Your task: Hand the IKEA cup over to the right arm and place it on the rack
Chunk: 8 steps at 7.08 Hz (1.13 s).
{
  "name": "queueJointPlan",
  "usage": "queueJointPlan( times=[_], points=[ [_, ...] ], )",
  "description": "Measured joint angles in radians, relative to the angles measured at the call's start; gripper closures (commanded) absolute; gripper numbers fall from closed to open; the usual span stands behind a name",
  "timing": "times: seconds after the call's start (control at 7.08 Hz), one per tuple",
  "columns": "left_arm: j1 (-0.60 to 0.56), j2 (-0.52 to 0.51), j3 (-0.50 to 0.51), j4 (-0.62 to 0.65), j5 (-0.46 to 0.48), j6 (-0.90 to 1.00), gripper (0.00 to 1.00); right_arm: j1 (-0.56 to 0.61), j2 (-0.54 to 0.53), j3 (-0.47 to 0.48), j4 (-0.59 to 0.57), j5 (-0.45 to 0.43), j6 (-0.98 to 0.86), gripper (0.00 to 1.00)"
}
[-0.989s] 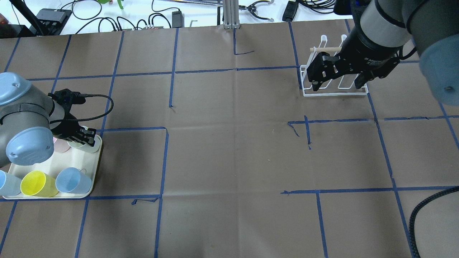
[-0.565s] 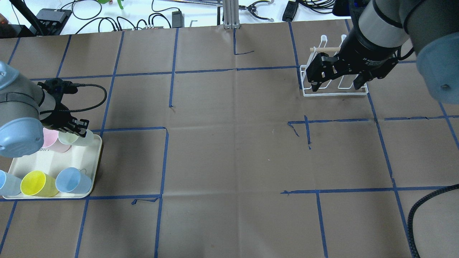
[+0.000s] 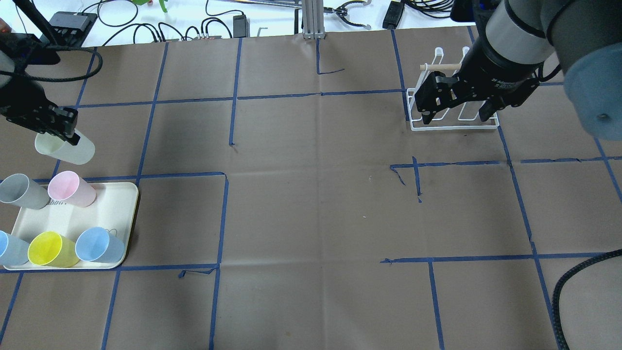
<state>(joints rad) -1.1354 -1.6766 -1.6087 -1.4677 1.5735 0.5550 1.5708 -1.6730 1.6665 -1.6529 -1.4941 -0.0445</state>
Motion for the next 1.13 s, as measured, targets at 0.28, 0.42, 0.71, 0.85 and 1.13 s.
queueJointPlan(
  times=[0.28,0.42,0.71,0.85,1.13],
  points=[
    [-0.035,-0.029,0.096,-0.068,-0.005,0.016,1.00,0.000,0.000,0.000,0.000,0.000,0.000,0.00],
    [-0.063,-0.049,0.108,-0.033,-0.029,0.039,1.00,0.000,0.000,-0.001,0.001,0.000,0.000,0.00],
    [-0.116,-0.070,0.096,0.142,-0.189,0.077,1.00,0.000,0.000,-0.001,0.000,0.000,0.000,0.00],
    [-0.126,-0.071,0.078,0.233,-0.313,0.088,1.00,0.000,0.000,-0.001,0.000,0.000,0.000,0.00],
    [-0.137,-0.069,0.004,0.438,-0.550,0.098,1.00,0.000,0.000,-0.002,-0.001,0.000,0.000,0.00]
  ],
)
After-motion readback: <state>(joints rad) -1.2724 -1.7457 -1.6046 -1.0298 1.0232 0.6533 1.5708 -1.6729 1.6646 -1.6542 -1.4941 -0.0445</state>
